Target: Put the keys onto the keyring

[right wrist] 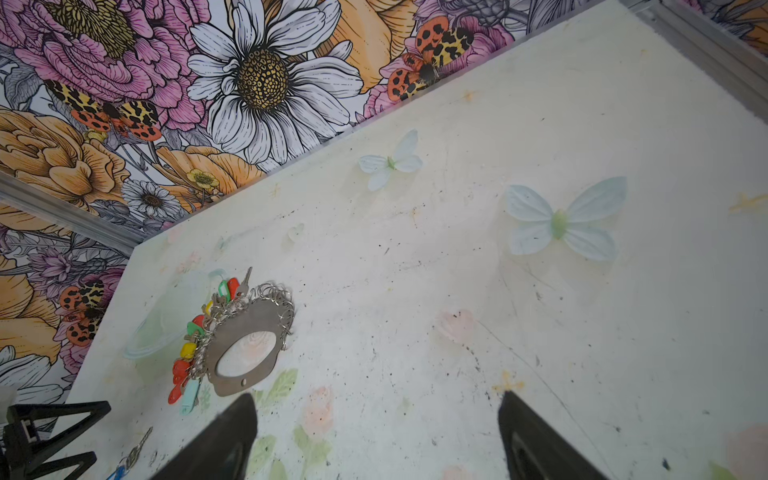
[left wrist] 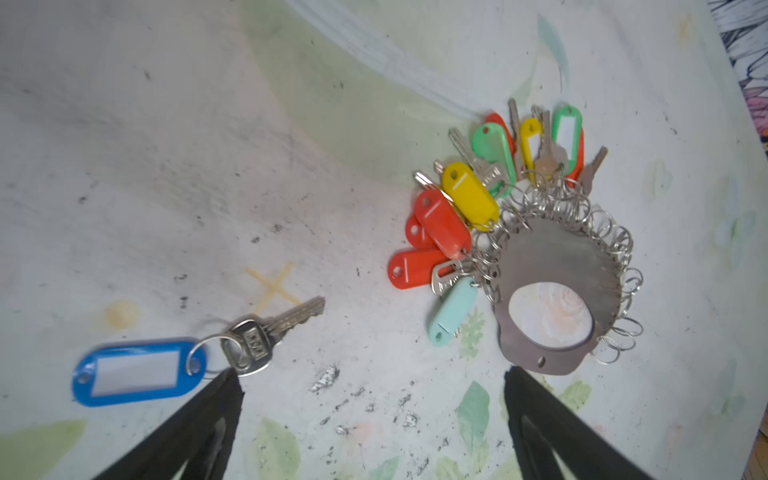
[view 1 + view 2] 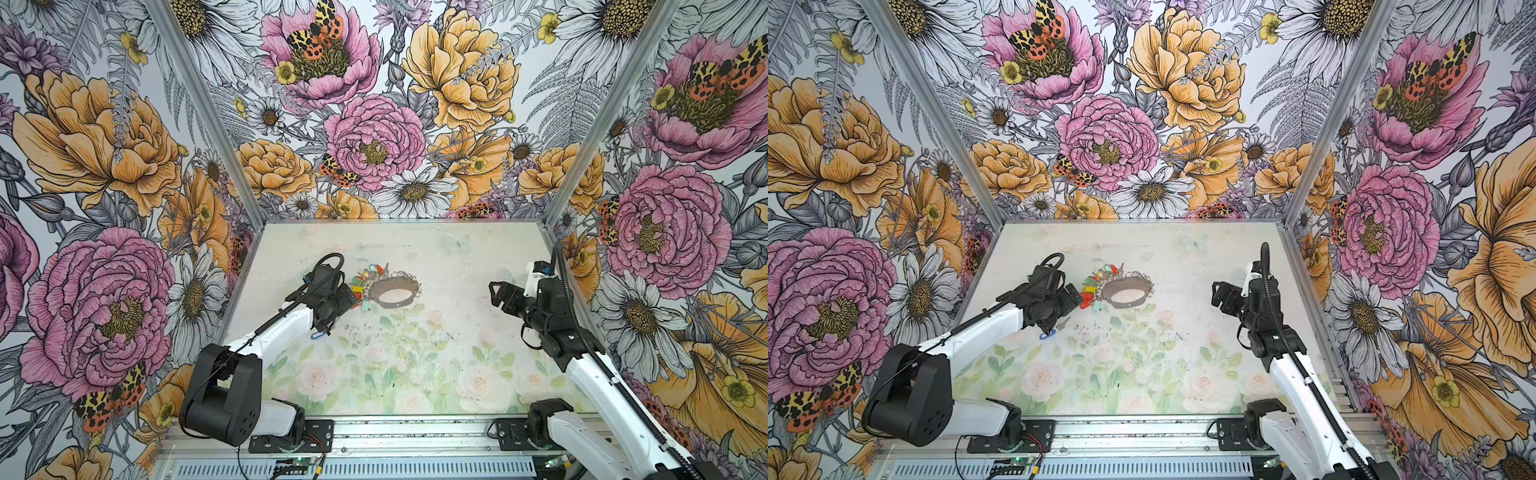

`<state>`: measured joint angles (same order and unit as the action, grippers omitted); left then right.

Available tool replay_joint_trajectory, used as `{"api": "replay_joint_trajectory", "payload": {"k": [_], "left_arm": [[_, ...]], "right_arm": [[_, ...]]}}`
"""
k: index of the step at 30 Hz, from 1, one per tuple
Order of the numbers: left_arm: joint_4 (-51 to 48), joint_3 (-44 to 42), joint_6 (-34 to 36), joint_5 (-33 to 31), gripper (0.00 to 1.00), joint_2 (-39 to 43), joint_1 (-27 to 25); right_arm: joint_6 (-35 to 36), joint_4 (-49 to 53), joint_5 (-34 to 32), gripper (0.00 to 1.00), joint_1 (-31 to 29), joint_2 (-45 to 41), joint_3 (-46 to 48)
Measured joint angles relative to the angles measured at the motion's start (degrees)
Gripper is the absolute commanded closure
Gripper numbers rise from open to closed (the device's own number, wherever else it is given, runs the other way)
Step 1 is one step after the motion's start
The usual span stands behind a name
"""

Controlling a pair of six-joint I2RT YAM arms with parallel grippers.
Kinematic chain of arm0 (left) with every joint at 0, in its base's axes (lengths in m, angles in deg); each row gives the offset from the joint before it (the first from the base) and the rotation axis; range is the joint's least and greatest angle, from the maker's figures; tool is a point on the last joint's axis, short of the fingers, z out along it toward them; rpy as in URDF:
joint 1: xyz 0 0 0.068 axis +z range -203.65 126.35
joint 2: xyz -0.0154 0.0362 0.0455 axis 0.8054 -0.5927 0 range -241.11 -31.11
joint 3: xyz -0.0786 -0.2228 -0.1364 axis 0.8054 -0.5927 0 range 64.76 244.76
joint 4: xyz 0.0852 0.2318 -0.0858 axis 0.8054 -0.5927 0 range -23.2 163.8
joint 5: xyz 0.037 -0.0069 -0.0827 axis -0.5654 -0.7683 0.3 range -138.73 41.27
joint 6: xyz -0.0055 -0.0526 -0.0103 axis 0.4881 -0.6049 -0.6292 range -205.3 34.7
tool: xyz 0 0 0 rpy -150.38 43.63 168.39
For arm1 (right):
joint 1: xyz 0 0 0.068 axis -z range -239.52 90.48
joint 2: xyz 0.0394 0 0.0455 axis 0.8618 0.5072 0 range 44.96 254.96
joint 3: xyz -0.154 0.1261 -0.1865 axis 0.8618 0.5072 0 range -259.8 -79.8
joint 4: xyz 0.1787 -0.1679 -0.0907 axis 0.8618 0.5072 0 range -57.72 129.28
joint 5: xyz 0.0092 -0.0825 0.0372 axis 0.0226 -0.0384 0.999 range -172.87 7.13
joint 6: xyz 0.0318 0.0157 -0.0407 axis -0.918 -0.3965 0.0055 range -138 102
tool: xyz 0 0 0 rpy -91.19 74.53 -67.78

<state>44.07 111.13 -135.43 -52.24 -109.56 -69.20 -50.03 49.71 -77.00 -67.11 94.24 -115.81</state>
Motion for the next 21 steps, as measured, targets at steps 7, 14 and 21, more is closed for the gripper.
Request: {"api": "replay_joint_trajectory", "payload": {"k": [7,14,21], "left_arm": [[-0.5,-1.2,2.1,2.3,0.01,-1.1,2.6],[-0.5,-1.4,3.2,3.2,0.01,-2.8,2.7],[-0.5,-1.3,4.1,4.3,0.01,-6.0,2.7]], "right_arm": [[0.0,0.2,0.0,0.09,0.0,0.4,0.0],[0.0,0.2,0.2,0.09,0.0,0.9,0.0],[0.0,0.2,0.2,0.09,0.0,1.1,0.0]]}}
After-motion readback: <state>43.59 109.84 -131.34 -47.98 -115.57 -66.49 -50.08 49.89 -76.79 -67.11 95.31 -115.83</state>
